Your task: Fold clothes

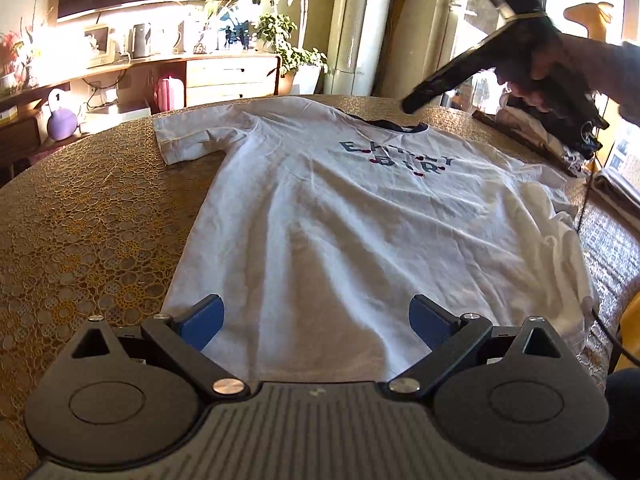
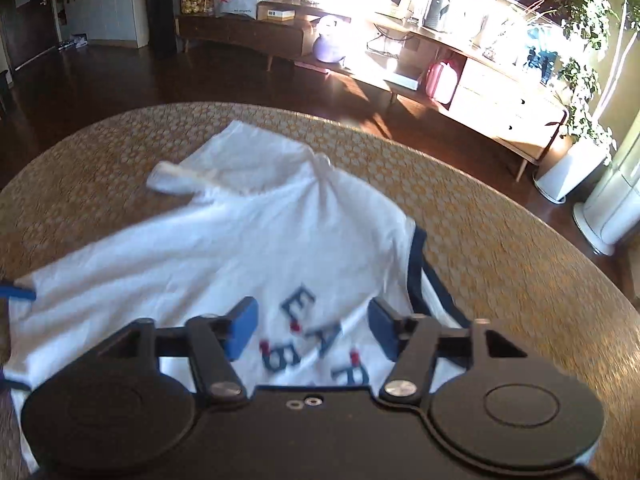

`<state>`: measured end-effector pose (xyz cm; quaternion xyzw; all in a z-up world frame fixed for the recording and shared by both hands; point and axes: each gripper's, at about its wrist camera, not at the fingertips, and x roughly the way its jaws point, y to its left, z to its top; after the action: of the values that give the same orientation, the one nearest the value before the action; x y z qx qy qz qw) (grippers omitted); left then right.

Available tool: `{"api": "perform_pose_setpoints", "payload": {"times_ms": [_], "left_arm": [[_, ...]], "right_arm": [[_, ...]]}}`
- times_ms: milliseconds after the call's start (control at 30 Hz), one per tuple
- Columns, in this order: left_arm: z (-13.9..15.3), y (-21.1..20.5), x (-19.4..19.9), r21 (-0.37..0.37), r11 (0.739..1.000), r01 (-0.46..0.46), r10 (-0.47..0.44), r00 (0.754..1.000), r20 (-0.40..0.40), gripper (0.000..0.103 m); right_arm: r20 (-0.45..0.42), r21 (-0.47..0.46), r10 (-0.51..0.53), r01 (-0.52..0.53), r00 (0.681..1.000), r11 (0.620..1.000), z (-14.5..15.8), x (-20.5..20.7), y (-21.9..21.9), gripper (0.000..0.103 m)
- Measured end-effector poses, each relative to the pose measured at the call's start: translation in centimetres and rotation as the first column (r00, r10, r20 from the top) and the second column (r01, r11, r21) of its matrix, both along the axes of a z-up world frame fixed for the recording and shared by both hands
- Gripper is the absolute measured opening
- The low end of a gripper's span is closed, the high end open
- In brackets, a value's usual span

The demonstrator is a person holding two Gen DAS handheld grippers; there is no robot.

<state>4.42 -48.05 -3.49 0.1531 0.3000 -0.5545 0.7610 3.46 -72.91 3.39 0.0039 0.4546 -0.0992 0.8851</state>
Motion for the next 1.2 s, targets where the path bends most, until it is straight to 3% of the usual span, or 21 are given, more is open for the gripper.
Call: {"api": "perform_pose_setpoints", "payload": {"times_ms": [133, 267, 433, 567, 800, 900, 1000, 1200], "left_arm": [[0.2, -0.8, -0.2, 0.061, 0.998, 0.001, -0.003, 0.999, 0.033, 0.100], [0.8, -1.0, -0.5, 0.061, 0.996, -0.060, 0.060, 0.998, -0.009, 0.100], [1.6, -1.6, -2.7, 0.066, 0.996, -0.065, 0.061, 0.996, 0.062, 0.100], [1.6, -2.1, -4.6, 0.093, 0.995, -0.047, 0.037, 0.994, 0.107, 0.100], [0.8, -2.2, -4.8, 0.128, 0.989, -0.071, 0.058, 0.993, 0.103, 0.100], [0.5, -2.2, -4.5, 0.134, 0.988, -0.078, 0.067, 0.994, 0.088, 0.100], [0.3, -2.1, -4.2, 0.140, 0.986, -0.085, 0.076, 0.995, 0.072, 0.102], [0.2, -2.0, -4.1, 0.145, 0.986, -0.086, 0.076, 0.995, 0.068, 0.103]], "right_arm": [[-0.024, 0.018, -0.057, 0.057, 0.998, 0.998, 0.3, -7.4, 3.2, 0.103], [-0.003, 0.037, -0.082, 0.082, 0.997, 0.996, 0.5, -13.3, 7.3, 0.103], [0.052, 0.069, -0.094, 0.090, 0.994, 0.994, 0.0, -18.3, 13.3, 0.103], [0.065, 0.071, -0.099, 0.094, 0.993, 0.993, -0.8, -19.9, 17.7, 0.103], [0.032, 0.024, -0.196, 0.195, 0.980, 0.980, -4.0, -19.3, 22.4, 0.103], [0.043, -0.013, -0.282, 0.283, 0.958, 0.959, -5.3, -18.7, 23.1, 0.103], [0.067, 0.011, -0.367, 0.367, 0.928, 0.930, -5.9, -18.9, 22.7, 0.103], [0.063, 0.018, -0.453, 0.453, 0.889, 0.891, -5.6, -21.7, 21.5, 0.103]]}}
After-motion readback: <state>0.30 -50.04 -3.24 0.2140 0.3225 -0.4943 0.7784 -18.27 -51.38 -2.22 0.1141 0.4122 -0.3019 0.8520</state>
